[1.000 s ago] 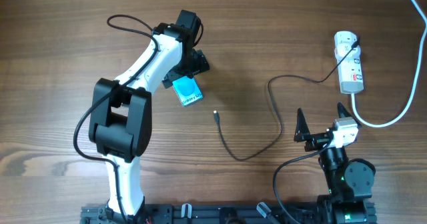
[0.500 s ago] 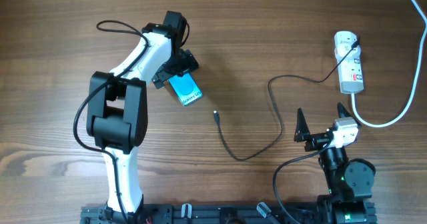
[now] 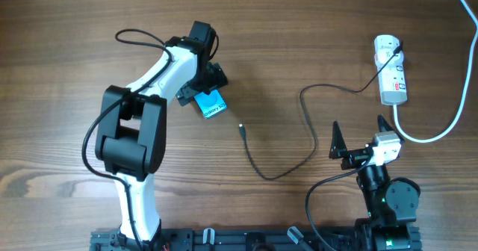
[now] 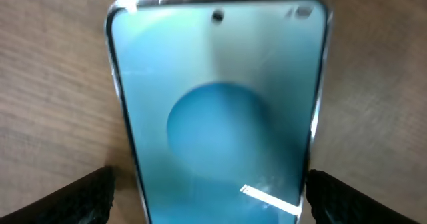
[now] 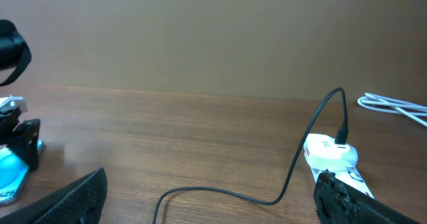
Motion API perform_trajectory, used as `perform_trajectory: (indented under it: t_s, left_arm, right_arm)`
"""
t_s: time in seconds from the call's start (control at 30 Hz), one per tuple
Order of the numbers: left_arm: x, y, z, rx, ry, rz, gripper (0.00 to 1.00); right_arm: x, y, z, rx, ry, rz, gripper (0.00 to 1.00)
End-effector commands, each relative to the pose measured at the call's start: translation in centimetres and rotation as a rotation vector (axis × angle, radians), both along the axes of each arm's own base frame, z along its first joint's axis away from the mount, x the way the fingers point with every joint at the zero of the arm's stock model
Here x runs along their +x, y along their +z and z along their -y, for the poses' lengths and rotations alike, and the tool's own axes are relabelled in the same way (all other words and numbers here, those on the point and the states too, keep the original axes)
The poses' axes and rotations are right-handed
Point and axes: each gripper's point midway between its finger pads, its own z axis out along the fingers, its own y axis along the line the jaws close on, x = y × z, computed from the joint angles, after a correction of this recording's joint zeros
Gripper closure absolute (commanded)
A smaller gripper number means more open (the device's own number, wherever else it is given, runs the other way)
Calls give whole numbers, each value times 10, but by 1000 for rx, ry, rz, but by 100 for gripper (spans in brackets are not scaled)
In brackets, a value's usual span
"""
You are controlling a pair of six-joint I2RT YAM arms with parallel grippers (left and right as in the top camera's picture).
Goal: Plug charger to phone and switch on socket
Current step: 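Lower the left gripper and grasp the blue phone by its top edge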
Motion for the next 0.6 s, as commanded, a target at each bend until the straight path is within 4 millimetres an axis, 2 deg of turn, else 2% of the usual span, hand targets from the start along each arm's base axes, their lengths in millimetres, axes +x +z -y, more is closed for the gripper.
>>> perform_trajectory:
  t_s: [0.0,0.07,0.13,0.37,0.4,0.47,0.5,0.57]
  left_arm:
    - [-57,-50,17,-41,-34,-209,10]
    - [-63,-50,27,-35,-65,-218,13]
    - [-73,-49,38,-26,-100,-233,21]
    - [-123,-43,65,7,-207,-363,23]
    - [-131,-41,68,11,-222,-387,20]
    - [-135,-41,71,17,-237,-392,13]
    - [-133,-42,73,12,-239,-381,4]
    - [-125,-43,72,-2,-225,-357,1]
  right_arm:
    - [0,1,3,-12,-16,9,0]
    - [0,1,3,-11,-16,9,0]
    - [0,1,3,-12,-16,9,0]
    - [0,1,3,-12,-16,9,0]
    - [0,1,3,-12,-16,9,0]
    - [0,1,3,-12,-16,9,0]
    - [0,1,3,-12,-16,9,0]
    - [0,1,3,-12,-16,9,0]
